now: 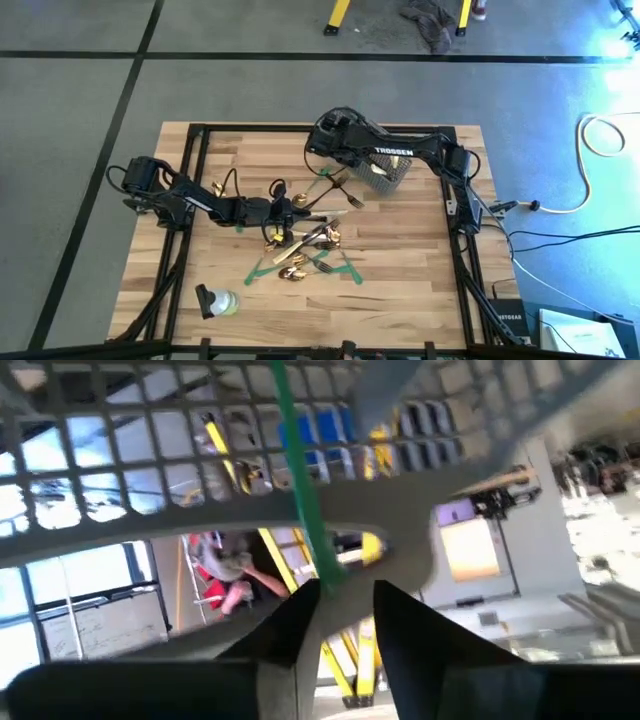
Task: Sort silverware
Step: Put the black fork into the gray organizer
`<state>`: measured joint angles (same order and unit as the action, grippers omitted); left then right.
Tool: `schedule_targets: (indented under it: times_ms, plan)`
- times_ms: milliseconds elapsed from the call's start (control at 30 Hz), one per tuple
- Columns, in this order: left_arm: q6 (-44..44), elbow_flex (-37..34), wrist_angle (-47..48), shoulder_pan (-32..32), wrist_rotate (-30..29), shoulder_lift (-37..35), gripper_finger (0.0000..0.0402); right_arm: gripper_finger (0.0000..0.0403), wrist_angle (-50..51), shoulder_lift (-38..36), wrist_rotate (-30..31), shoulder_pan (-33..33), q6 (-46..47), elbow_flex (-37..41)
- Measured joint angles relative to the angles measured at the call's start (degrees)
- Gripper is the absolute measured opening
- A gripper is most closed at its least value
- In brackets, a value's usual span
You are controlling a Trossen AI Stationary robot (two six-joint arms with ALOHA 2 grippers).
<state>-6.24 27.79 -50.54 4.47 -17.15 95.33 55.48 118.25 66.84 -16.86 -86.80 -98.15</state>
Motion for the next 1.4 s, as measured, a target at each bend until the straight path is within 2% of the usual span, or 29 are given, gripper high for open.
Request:
schedule_targets:
  times_ms: [267,467,667,800,967,1100,1233,1400]
  plan:
    - [0.18,0.0,0.72,-0.01,-0.02,0.0,0.0005,0.0072,4.13,-0.48,-0.36,6.81,2.38,-0.04]
    - [-0.1,-0.06,6.39,-0.15,0.0,-0.61,0.0005,0.0072,5.5,-2.38,1.23,11.08,8.38,-0.04]
    - [2.93,0.02,7.61,-0.07,0.77,-1.27,0.0005,0.0072,7.5,-9.41,5.22,14.32,20.14,-0.1]
    - [3.06,0.04,10.84,-0.42,0.52,-1.27,0.0005,0.0072,14.23,-14.23,6.47,16.28,33.66,-0.13]
    - [2.59,0.04,16.48,-0.3,0.19,-1.27,0.0005,0.0072,26.8,-16.99,0.02,20.97,54.94,-0.15]
    - [2.37,0.02,17.36,0.38,0.28,-1.27,0.0005,0.0072,34.72,-17.22,-6.18,26.27,70.65,-0.08]
    - [2.21,0.03,17.15,0.92,0.39,-1.27,0.0005,0.0072,34.56,-17.22,-12.9,31.32,80.11,0.17]
    - [2.23,0.02,19.68,1.53,0.14,-1.27,0.0005,0.0072,34.53,-17.22,-15.49,36.47,87.83,0.2]
